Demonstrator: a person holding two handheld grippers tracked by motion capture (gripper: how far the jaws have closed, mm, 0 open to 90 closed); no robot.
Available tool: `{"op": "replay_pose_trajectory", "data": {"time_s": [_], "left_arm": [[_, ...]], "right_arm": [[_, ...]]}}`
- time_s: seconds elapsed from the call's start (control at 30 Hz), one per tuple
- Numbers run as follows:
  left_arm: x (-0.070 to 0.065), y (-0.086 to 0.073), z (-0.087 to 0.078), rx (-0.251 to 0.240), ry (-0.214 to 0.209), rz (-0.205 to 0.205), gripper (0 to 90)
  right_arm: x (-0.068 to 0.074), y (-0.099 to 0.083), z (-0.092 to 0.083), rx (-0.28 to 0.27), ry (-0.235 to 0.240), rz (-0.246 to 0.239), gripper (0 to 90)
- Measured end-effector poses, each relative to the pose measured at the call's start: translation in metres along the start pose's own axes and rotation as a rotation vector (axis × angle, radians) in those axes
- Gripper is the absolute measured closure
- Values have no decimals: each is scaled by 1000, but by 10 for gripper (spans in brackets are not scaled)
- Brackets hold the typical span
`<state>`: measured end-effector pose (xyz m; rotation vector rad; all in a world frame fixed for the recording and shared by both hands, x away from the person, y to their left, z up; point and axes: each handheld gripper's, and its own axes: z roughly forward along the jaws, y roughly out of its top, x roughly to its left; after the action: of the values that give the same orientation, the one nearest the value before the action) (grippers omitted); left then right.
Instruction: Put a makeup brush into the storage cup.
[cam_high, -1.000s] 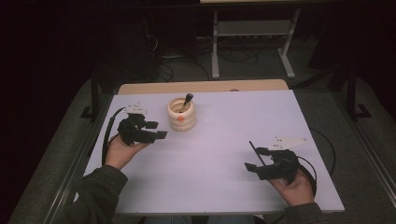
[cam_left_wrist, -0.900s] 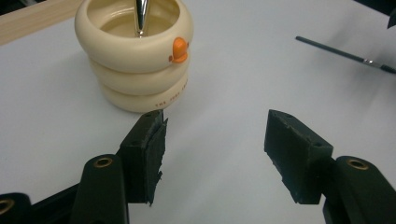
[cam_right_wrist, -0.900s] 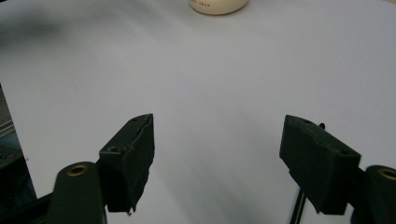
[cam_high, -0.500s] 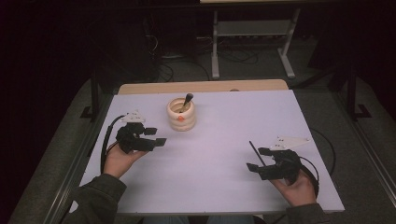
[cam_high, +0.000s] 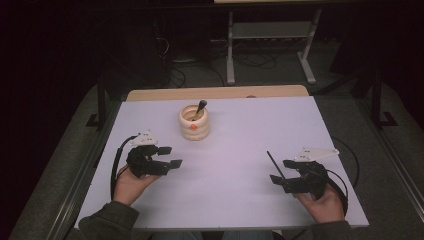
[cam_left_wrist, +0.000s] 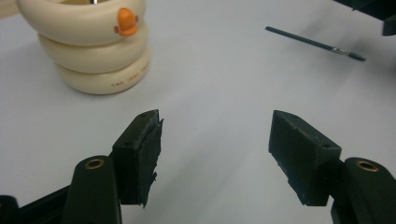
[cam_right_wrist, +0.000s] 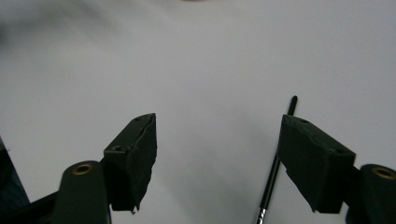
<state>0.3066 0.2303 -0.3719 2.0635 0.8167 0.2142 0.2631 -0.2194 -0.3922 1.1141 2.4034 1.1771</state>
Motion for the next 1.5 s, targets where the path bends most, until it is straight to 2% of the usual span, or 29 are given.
{"op": "replay_pose_trajectory", "data": {"time_s": [0.13, 0.27, 0.4, 0.5, 0.67, 0.9, 0.97, 1.0, 1.2, 1.37, 1.5], "left_arm": [[-8, -6, 1, -18, -7, 3, 335], [-14, -13, 3, -13, -16, 13, 334], [-18, -19, 4, -21, -15, 16, 332], [-19, -24, 5, -33, -19, 13, 332], [-18, -31, 8, -7, -23, 18, 331], [-20, -31, 6, -22, -17, 31, 331], [-20, -31, 6, -23, -12, 36, 332], [-20, -31, 6, -26, -9, 37, 332], [-19, -31, 6, -27, -8, 33, 332], [-19, -31, 4, -37, -13, 33, 332], [-19, -31, 4, -38, -12, 33, 332]], "right_arm": [[-3, -4, -2, 27, -29, 30, 297], [-8, -8, -2, 44, -44, 71, 311], [-11, -10, -1, 59, -51, 80, 325], [-12, -10, 2, 90, -77, 87, 369], [-14, -7, 10, 141, -103, 108, 438], [-19, -5, 25, 211, -129, 125, 539], [-22, -4, 27, 212, -137, 117, 570], [-22, -4, 28, 225, -141, 136, 586], [-27, -6, 36, 261, -151, 157, 660], [-26, -8, 43, 305, -161, 176, 711], [-25, -9, 46, 318, -177, 162, 747]]}}
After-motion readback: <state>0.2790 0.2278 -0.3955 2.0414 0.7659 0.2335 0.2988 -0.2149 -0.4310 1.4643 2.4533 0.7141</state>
